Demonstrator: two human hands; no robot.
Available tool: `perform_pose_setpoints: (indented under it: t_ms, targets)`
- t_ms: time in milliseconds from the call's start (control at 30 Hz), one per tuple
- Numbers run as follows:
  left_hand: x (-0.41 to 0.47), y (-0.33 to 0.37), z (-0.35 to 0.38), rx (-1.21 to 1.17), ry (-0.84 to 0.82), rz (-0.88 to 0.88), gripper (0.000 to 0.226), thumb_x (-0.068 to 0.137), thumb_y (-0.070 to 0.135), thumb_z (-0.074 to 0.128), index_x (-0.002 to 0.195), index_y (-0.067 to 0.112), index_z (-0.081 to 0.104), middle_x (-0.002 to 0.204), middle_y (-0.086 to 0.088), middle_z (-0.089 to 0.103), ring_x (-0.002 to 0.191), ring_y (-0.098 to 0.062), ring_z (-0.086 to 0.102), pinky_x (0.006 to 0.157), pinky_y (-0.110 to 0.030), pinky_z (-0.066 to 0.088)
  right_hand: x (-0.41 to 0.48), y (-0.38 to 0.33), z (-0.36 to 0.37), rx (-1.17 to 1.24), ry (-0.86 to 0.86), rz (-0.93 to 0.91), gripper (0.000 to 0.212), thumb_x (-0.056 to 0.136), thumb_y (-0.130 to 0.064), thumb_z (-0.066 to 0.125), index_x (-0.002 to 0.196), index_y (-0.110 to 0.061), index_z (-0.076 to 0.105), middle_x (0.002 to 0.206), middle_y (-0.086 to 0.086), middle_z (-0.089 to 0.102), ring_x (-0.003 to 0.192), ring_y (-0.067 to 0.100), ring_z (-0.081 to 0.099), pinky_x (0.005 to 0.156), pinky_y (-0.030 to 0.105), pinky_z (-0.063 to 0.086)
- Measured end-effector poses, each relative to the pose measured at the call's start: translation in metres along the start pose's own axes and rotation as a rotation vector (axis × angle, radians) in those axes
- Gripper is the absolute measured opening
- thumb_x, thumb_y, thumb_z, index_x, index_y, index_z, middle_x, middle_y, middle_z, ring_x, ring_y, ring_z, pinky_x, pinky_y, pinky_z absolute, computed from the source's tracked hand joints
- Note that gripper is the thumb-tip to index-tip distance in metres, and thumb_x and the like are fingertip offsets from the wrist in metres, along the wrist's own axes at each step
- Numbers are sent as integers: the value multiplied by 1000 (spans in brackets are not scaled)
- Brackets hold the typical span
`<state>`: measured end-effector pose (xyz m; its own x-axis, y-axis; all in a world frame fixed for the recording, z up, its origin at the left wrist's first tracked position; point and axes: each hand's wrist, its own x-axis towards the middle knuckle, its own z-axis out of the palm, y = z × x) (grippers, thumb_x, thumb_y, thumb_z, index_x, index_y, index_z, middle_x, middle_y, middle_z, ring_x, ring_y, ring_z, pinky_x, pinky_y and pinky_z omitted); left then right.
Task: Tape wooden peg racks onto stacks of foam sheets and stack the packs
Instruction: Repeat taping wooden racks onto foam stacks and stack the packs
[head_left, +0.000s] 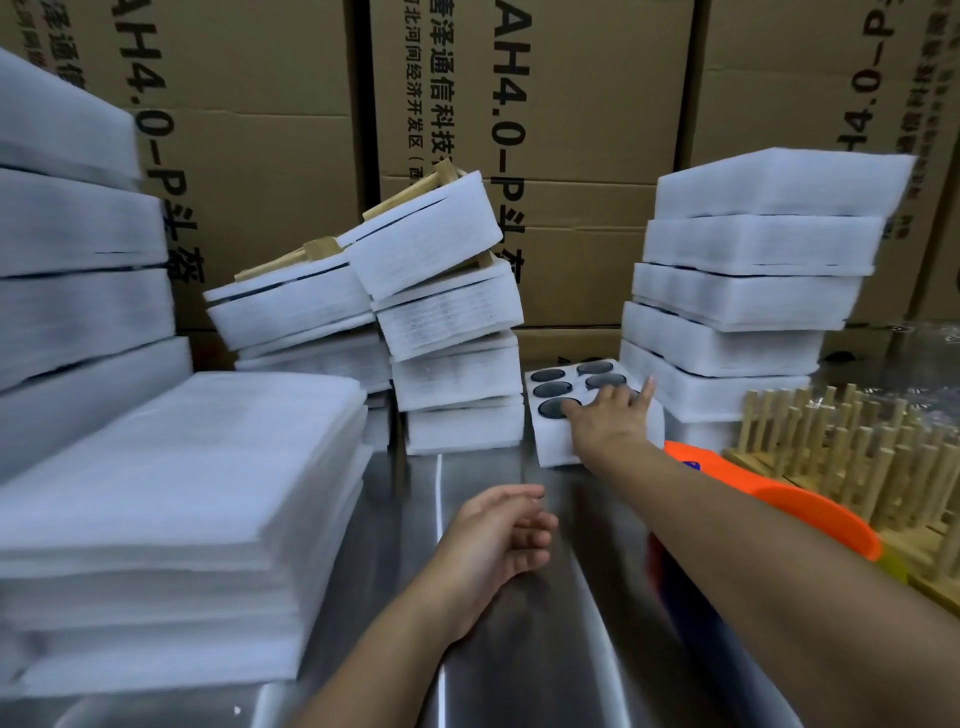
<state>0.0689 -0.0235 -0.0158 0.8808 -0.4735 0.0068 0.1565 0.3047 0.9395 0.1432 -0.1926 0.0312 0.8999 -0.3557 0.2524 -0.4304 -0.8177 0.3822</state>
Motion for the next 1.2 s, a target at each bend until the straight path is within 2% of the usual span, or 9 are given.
perform_pose_setpoints:
  t_ms: [333,533,600,800,867,933,1033,1133,1200]
  targets:
    - [0,1,0,-40,57,-3,16,92,2,50,104,0,61,76,-14,63,62,-16,58,55,-24,55,-59,22,-37,-292,209,-181,45,96,-35,45,140,-31,35,144,16,31,137,38,17,110,65,-10]
    - [7,7,-9,-98,328,5,11,95,5,48,88,1,55,81,-15,55,72,-19,57,67,-24,54,-130,26,-69,-287,303,-308,38,98,-31,38,136,-24,38,134,20,35,130,38,23,105,67,-13]
    - [9,11,-14,-116,403,19,13,95,10,48,98,1,56,85,-13,57,77,-18,58,74,-25,51,-156,24,-75,-227,332,-380,36,99,-26,34,135,-22,39,132,22,36,128,39,24,107,66,-11]
    - [9,28,-36,-255,365,-63,56,91,30,52,141,6,42,134,-16,51,119,-30,52,85,-35,45,-211,15,-74,138,423,-497,40,91,-49,49,124,-26,44,112,15,49,110,31,40,103,45,24]
    - [8,31,-42,-218,429,-23,52,91,30,53,137,9,47,144,-13,44,131,-26,44,104,-36,38,-222,11,-63,189,435,-494,45,67,-61,68,101,-34,61,86,5,57,85,25,55,81,33,43]
    - [7,32,-46,-155,447,-6,46,90,32,55,131,11,52,144,-10,45,131,-23,44,110,-37,34,-227,7,-46,329,430,-516,45,51,-64,72,85,-36,65,70,-2,56,67,18,57,62,25,46]
    - [3,28,-45,-86,375,-50,37,84,28,62,116,10,63,114,-10,67,96,-21,66,77,-33,55,-228,7,-20,430,496,-571,46,62,-64,66,98,-35,66,72,-3,53,65,18,57,59,25,47]
    - [4,25,-39,30,393,-2,3,80,12,67,81,15,66,59,2,70,49,-11,66,40,-15,45,-225,7,-9,468,593,-578,50,69,-59,61,109,-30,66,76,1,54,68,20,56,60,27,46]
    - [7,25,-40,49,420,26,16,80,4,65,77,19,62,54,5,68,45,-8,64,36,-13,42,-225,5,-7,478,622,-571,50,70,-59,57,110,-29,66,77,1,53,68,22,55,60,28,44]
